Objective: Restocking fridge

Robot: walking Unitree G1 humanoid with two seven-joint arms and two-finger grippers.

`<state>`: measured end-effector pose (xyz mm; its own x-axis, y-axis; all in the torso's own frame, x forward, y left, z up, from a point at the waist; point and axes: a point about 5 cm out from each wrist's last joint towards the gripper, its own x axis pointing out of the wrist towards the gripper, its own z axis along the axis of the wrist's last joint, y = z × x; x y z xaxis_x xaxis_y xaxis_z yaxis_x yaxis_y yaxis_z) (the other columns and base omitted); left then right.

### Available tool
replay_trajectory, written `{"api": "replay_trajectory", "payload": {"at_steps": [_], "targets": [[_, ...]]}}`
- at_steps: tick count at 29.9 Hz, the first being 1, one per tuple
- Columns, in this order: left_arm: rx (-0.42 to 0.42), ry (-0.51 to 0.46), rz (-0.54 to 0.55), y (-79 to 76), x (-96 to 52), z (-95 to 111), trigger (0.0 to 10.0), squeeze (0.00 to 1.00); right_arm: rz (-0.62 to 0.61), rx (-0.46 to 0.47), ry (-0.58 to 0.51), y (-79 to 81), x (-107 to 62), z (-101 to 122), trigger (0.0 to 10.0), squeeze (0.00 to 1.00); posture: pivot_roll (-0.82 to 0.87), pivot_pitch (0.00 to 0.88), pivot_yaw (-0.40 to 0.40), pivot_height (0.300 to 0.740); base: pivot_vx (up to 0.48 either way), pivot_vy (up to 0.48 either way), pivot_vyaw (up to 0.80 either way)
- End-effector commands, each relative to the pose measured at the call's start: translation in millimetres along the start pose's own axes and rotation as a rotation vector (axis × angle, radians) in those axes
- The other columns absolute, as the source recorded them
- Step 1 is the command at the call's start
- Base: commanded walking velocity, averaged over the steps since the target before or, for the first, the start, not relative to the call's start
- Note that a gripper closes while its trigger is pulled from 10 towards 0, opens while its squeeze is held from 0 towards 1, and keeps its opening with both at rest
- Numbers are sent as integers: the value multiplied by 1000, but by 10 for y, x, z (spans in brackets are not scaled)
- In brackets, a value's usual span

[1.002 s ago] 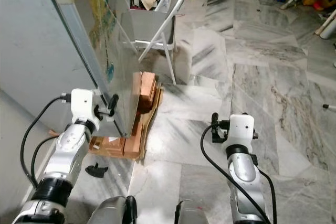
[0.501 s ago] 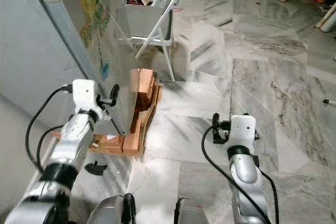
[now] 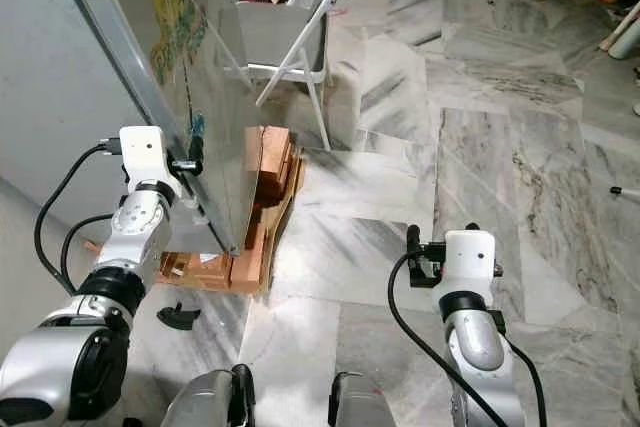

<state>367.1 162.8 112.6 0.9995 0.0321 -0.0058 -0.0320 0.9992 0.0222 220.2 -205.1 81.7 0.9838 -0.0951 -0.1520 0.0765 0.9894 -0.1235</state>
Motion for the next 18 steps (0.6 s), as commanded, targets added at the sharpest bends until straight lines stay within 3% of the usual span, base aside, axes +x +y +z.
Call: {"api": "replay_trajectory", "payload": {"at_steps": [1, 7, 14, 16, 17, 18], "targets": [[3, -13, -19, -36, 25, 39, 10000, 0, 4, 0, 12, 1, -30, -11, 10000, 0, -114, 173, -11, 740, 0, 0, 0], [-9, -41, -76, -140, 127, 195, 10000, 0, 133, 16, 61, 61, -145, -55, 10000, 0, -114, 175, -13, 740, 0, 0, 0], [-1, -61, -116, -264, 196, 329, 10000, 0, 149, 0, 115, -17, -262, -171, 10000, 0, -121, 175, -5, 740, 0, 0, 0], [-40, -80, -246, -493, 216, 428, 10000, 0, 161, -2, 126, -24, -297, -176, 10000, 0, -125, 173, -2, 740, 0, 0, 0], [-40, -80, -246, -493, 216, 428, 10000, 0, 161, -2, 126, -24, -297, -176, 10000, 0, -125, 173, -2, 740, 0, 0, 0], [-94, -102, -393, -802, 182, 516, 10000, 0, 164, -8, 134, -31, -324, -192, 10000, 0, -125, 170, 0, 740, 0, 0, 0]]}}
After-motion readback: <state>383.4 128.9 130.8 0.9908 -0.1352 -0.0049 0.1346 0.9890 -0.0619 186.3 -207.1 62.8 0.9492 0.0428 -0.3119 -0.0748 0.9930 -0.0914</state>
